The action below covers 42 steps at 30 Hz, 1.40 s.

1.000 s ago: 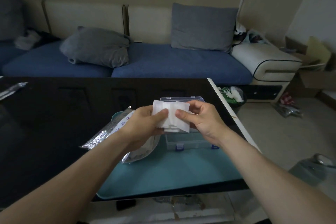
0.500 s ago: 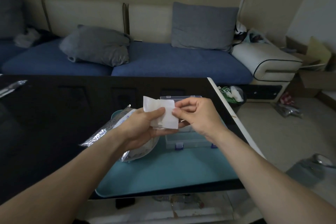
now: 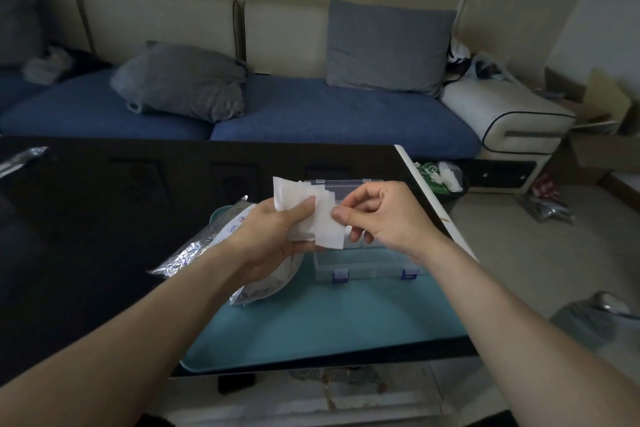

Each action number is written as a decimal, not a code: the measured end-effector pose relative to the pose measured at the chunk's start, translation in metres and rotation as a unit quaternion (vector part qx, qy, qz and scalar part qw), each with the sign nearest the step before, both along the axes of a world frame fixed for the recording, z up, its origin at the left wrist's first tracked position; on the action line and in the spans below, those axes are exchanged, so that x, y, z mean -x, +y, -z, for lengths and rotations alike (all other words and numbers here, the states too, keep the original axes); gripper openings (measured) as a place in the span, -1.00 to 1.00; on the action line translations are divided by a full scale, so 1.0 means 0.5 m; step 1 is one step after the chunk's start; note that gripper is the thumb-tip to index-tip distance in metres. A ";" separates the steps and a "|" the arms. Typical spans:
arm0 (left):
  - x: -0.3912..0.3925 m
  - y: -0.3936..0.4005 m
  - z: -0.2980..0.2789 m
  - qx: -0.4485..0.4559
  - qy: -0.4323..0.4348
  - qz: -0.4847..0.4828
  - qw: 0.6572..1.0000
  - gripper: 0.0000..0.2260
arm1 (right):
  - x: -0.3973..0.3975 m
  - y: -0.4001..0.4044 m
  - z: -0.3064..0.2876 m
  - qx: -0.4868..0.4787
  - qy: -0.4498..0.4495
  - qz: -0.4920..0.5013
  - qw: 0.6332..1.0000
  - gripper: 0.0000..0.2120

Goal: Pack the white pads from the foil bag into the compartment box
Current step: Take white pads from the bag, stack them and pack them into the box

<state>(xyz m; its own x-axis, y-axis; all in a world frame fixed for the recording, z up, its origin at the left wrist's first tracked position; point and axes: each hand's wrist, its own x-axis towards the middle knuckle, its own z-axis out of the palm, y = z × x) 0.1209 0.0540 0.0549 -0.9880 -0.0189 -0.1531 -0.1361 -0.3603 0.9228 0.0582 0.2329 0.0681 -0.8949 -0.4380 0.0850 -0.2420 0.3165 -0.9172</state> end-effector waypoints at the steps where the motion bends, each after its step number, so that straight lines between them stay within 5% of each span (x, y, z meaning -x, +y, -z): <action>1: -0.001 0.001 -0.002 0.000 0.004 0.005 1.000 -0.78 | 0.001 -0.001 0.000 -0.006 -0.004 0.004 1.000 -0.84; 10: -0.001 -0.002 0.002 0.048 -0.003 -0.030 0.998 -0.85 | 0.004 0.010 -0.004 0.019 -0.022 -0.033 0.999 -0.83; 15: -0.010 0.004 0.001 0.076 0.009 0.043 0.996 -0.83 | 0.009 0.006 0.006 -0.001 0.029 -0.017 0.999 -0.83; 25: -0.012 0.007 -0.024 -0.062 -0.040 0.081 0.994 -0.60 | 0.018 0.008 0.011 -0.018 0.086 0.015 0.996 -0.85; 30: -0.007 0.002 -0.017 -0.042 -0.028 0.054 0.997 -0.61 | 0.012 0.017 -0.007 0.105 -0.068 -0.022 0.992 -0.84; 33: -0.008 0.003 -0.013 -0.029 -0.008 0.057 0.998 -0.64 | 0.007 0.014 -0.001 0.097 -0.105 -0.060 0.988 -0.74; 42: -0.006 0.010 -0.002 -0.023 0.018 0.075 0.997 -0.62 | -0.001 -0.027 0.026 0.031 0.091 0.040 0.995 -0.84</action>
<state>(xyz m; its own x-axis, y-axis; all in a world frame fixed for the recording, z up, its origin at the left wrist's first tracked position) 0.1237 0.0588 0.0561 -0.9841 0.1357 -0.1144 -0.1584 -0.3807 0.9110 0.0587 0.2193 0.0551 -0.8944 -0.3544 0.2729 -0.3816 0.2862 -0.8789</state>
